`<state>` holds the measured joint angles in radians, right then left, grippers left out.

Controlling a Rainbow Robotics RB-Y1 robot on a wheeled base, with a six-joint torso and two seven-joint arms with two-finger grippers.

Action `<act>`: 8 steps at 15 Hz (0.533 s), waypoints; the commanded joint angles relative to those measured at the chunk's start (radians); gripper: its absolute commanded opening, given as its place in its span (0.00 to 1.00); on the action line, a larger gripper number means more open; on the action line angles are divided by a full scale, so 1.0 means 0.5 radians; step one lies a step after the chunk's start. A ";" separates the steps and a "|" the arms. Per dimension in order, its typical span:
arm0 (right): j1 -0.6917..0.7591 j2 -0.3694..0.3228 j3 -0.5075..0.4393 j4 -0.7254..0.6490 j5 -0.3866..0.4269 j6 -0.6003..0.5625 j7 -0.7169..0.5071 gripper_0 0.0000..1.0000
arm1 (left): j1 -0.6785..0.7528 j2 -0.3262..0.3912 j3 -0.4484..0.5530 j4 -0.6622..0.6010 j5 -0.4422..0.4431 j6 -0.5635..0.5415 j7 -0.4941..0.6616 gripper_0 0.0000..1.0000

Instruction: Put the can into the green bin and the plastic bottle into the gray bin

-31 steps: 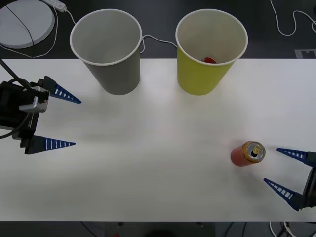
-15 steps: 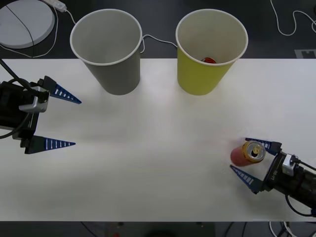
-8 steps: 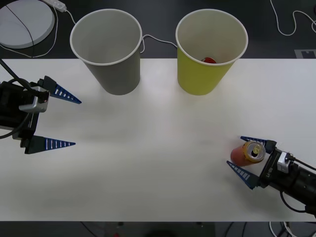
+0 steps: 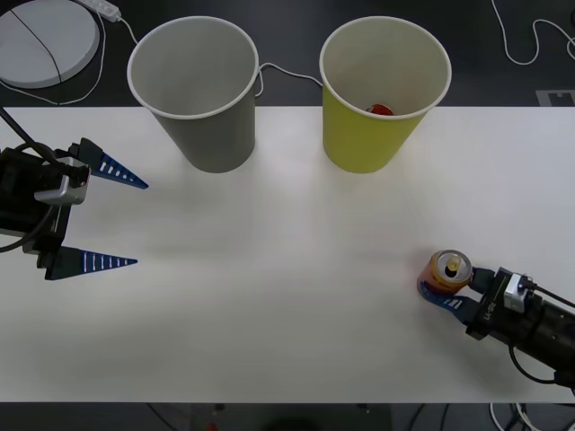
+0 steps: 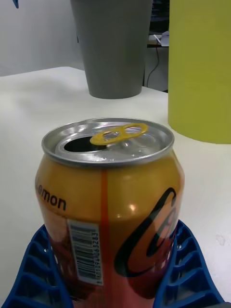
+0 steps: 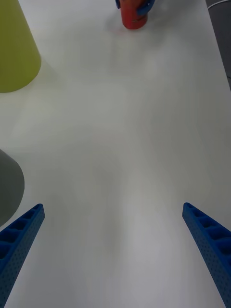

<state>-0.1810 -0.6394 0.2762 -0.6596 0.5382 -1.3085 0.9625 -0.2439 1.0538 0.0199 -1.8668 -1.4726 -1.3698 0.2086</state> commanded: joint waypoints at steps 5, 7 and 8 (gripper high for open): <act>0.015 -0.120 -0.080 -0.218 0.172 0.000 -0.210 0.00 | 0.000 0.000 0.000 0.000 0.000 0.000 0.000 1.00; 0.077 -0.182 -0.236 -0.427 0.405 0.000 -0.412 0.00 | 0.000 0.000 0.000 0.000 0.000 0.000 0.000 1.00; 0.107 -0.212 -0.316 -0.534 0.510 0.000 -0.514 0.00 | 0.000 0.000 0.000 0.000 0.000 0.000 0.000 1.00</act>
<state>-0.1395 -0.7330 0.1490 -0.8848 0.7518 -1.3086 0.7465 -0.2439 1.0538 0.0199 -1.8668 -1.4726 -1.3698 0.2086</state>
